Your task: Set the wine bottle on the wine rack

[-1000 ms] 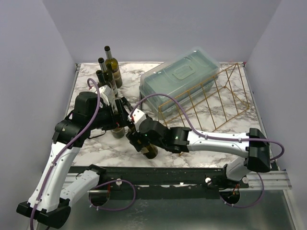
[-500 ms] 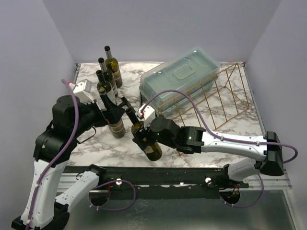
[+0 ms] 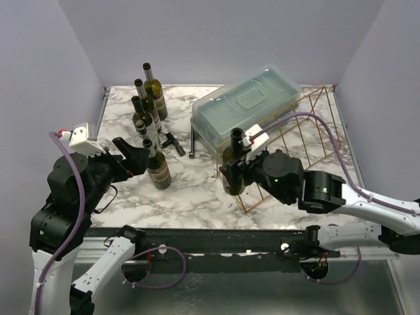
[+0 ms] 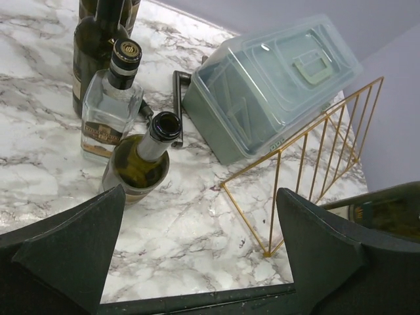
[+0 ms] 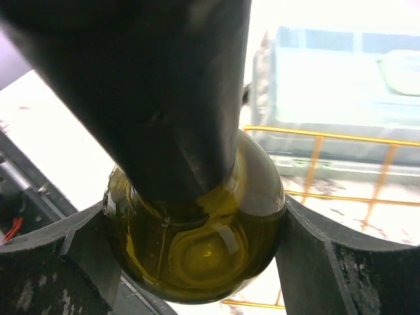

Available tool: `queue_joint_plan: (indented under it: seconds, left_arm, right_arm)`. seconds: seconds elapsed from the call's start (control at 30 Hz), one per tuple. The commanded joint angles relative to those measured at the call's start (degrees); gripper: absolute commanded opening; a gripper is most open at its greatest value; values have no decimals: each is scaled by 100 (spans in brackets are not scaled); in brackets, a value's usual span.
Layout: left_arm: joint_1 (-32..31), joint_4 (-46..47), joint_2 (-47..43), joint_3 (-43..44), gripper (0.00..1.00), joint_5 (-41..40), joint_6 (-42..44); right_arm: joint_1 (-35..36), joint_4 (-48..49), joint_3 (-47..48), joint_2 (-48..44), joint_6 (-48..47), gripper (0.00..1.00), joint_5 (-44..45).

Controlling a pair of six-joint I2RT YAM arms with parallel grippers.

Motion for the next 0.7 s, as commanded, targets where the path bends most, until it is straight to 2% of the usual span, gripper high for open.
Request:
queue_joint_plan:
  seconds: [0.0, 0.13, 0.23, 0.4, 0.57, 0.67]
  left_arm:
    - [3, -110, 168, -163, 99, -117, 90]
    - [4, -111, 202, -270, 99, -55, 143]
    - [4, -119, 217, -315, 99, 36, 173]
    - [4, -119, 229, -364, 99, 225, 154]
    - [3, -115, 223, -429, 99, 311, 121]
    - [4, -118, 230, -462, 99, 351, 100]
  right_arm:
    - [7, -324, 284, -462, -416, 0, 1377]
    - [13, -273, -115, -798, -1131, 1, 2204]
    - [9, 457, -714, -1199, -1963, 1, 2682]
    - [-11, 1634, -1328, -1798, -2819, 1, 2918]
    - [-111, 1679, -1342, -1682, -2901, 1, 3059]
    - [-661, 1355, -1170, -1385, -2686, 1, 2771]
